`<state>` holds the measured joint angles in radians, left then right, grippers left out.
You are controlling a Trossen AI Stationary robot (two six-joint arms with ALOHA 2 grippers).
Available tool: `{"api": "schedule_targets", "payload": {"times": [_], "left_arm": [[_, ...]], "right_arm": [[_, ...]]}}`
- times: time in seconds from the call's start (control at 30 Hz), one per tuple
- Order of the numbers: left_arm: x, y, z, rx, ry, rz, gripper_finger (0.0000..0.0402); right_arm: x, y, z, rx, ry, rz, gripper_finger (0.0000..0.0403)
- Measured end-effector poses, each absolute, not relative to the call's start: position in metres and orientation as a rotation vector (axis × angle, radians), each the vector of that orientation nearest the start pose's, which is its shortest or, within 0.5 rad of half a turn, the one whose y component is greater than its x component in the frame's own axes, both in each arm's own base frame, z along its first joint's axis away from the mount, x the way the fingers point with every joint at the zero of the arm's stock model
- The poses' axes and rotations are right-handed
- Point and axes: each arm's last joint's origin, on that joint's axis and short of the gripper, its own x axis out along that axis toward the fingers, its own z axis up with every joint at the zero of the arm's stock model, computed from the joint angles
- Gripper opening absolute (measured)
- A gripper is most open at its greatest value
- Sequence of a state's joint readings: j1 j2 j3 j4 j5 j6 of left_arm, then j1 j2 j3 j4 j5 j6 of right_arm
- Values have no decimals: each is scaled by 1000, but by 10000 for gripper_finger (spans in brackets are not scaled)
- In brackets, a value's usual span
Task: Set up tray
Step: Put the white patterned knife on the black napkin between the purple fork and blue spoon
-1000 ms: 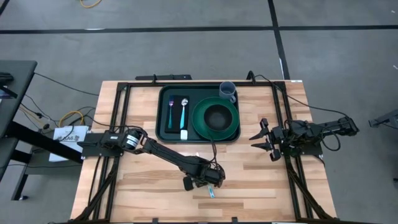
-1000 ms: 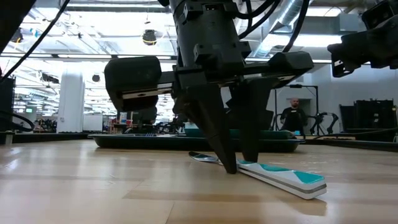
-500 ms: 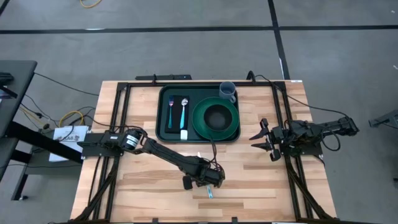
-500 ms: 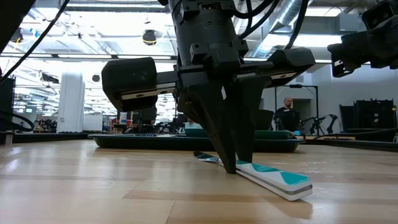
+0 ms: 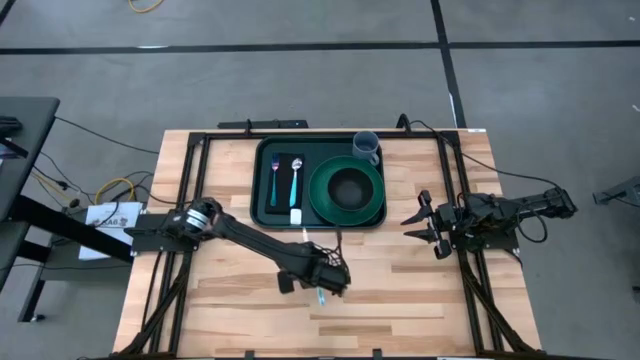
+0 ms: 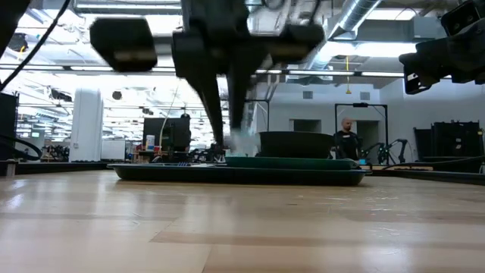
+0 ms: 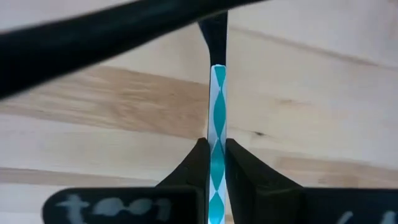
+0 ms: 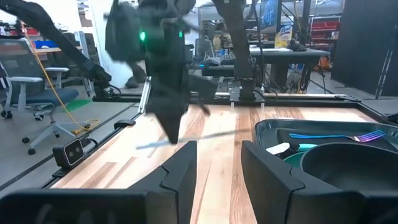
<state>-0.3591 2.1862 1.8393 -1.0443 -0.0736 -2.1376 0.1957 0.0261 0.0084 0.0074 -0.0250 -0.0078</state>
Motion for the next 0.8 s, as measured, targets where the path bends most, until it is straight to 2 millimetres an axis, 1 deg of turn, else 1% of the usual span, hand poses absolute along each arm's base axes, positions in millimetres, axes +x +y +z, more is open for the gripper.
{"api": "schedule_targets", "payload": {"times": [0.13, 0.2, 0.27, 0.37, 0.47, 0.57, 0.73, 0.8], "left_arm": [[399, -146, 226, -1418, 906, 1224, 12], [389, -137, 244, -1394, 908, 1235, 11], [381, -124, 256, -1354, 931, 1258, 11], [372, -100, 270, -1290, 964, 1302, 11], [365, -70, 284, -1230, 1012, 1314, 11], [361, -34, 289, -1173, 1074, 1331, 11], [360, 30, 290, -1128, 1161, 1283, 11], [360, 57, 287, -1132, 1157, 1257, 11]], "right_arm": [[97, 20, 165, -9, 9, 221, 118], [97, 20, 165, -9, 9, 221, 118], [97, 20, 165, -9, 10, 221, 118], [97, 20, 165, -9, 9, 221, 118], [97, 20, 165, -9, 10, 221, 118], [97, 20, 165, -9, 10, 221, 118], [97, 20, 165, -9, 9, 221, 118], [97, 20, 165, -9, 9, 221, 118]]}}
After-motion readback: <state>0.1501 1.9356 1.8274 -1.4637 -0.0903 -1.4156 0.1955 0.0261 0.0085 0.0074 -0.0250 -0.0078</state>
